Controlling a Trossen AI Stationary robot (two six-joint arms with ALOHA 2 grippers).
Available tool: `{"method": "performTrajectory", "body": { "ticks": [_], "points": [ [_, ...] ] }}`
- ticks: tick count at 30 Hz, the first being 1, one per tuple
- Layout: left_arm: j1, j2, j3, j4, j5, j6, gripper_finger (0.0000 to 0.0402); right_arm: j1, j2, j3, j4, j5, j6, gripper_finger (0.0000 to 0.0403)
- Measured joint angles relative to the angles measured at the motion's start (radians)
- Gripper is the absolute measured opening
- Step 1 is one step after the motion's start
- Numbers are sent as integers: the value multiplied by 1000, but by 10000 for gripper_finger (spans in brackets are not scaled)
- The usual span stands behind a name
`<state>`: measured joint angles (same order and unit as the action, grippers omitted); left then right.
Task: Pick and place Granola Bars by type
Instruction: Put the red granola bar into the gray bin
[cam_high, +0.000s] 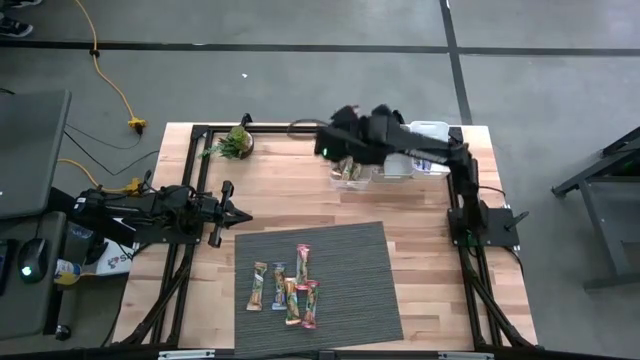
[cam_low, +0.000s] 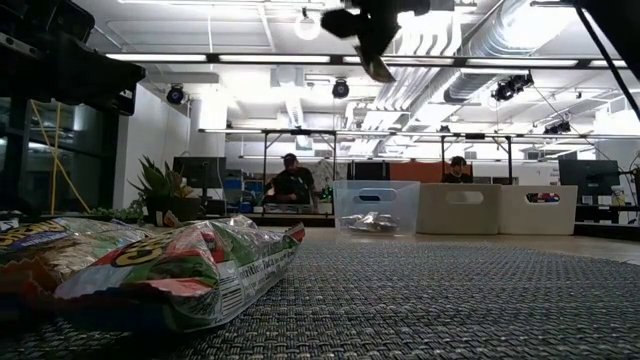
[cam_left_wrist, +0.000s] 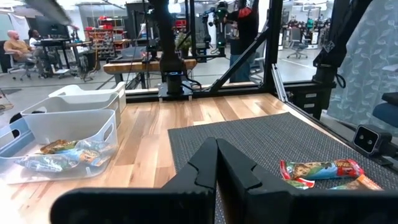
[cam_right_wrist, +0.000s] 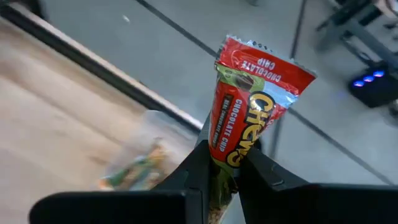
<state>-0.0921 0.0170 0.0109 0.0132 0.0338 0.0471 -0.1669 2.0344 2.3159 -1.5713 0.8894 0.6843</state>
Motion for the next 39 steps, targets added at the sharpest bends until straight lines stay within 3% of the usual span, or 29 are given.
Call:
{"method": "performTrajectory", "body": {
  "ticks": [7,13,20,31,39],
  "points": [
    [0,0,0,0,0,0,1,-186,-2,-2,0,-79,-108,46],
    [0,0,0,0,0,0,1,-343,-2,-2,0,-208,-151,46],
    [0,0,0,0,0,0,1,-467,-4,-34,1,-313,-217,46],
    [0,0,0,0,0,0,1,-533,-4,-420,108,-464,-313,46],
    [0,0,0,0,0,0,1,-536,-40,-701,331,-577,-263,46]
  ]
}}
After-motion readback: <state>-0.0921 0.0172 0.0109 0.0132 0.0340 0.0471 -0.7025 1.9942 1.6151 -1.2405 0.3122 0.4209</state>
